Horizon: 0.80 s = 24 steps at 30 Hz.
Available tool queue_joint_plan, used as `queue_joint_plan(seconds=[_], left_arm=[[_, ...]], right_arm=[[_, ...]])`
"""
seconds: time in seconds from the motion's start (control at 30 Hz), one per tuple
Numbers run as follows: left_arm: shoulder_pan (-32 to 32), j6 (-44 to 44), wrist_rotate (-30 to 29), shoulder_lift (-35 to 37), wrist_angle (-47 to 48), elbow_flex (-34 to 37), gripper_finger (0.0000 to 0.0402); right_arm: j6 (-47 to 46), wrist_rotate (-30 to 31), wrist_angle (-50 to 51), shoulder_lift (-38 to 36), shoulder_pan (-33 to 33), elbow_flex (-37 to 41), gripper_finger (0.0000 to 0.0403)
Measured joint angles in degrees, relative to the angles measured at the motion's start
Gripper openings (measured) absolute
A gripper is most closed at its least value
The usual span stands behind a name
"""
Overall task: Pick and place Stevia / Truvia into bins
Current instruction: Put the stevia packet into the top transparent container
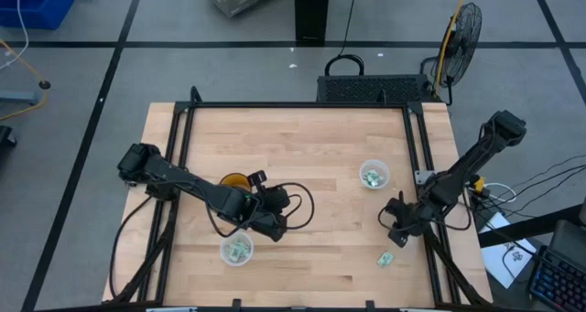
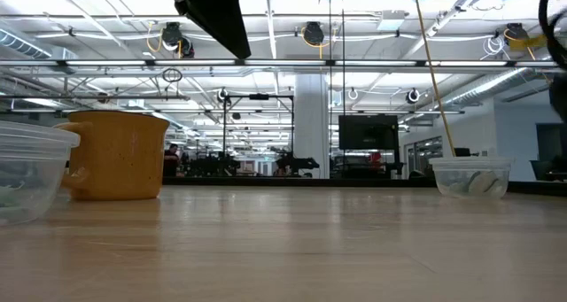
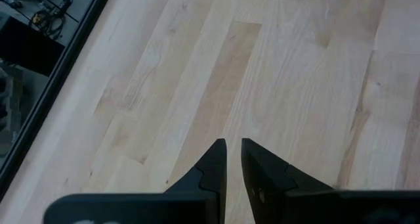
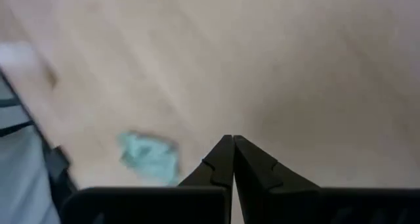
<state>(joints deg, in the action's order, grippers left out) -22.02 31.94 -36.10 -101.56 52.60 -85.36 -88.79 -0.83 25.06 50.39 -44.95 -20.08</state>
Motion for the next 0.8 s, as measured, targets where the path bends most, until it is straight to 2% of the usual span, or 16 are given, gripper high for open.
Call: queue_joint_plan(seconds=[0.13,0.23,0.33,0.47,0.67,0.8], left_arm=[[0.0,0.0,0.0,0.0,-0.1,0.0,0.0051],[0.0,0.0,0.0,0.0,-0.3,0.0,0.0051],[0.0,0.0,0.0,0.0,-0.3,0.0,0.0051],[0.0,0.0,0.0,0.0,-0.3,0.0,0.0051],[0.0,0.2,0.0,0.0,-0.3,0.0,0.0051],[0.0,0.3,0.0,0.0,-0.4,0.0,0.0051]], right_arm=[[0.8,2.1,12.9,1.1,-0.2,-8.4,0.0001],[1.4,3.3,17.0,4.3,-0.2,-14.4,0.0001],[4.3,3.3,15.8,10.5,-0.2,-18.6,0.0001],[9.7,0.0,14.0,21.4,-0.2,-24.3,0.0],[13.3,-0.8,29.6,35.0,-0.8,-34.3,0.0],[11.7,-0.9,28.3,38.5,-0.9,-35.5,0.0005]])
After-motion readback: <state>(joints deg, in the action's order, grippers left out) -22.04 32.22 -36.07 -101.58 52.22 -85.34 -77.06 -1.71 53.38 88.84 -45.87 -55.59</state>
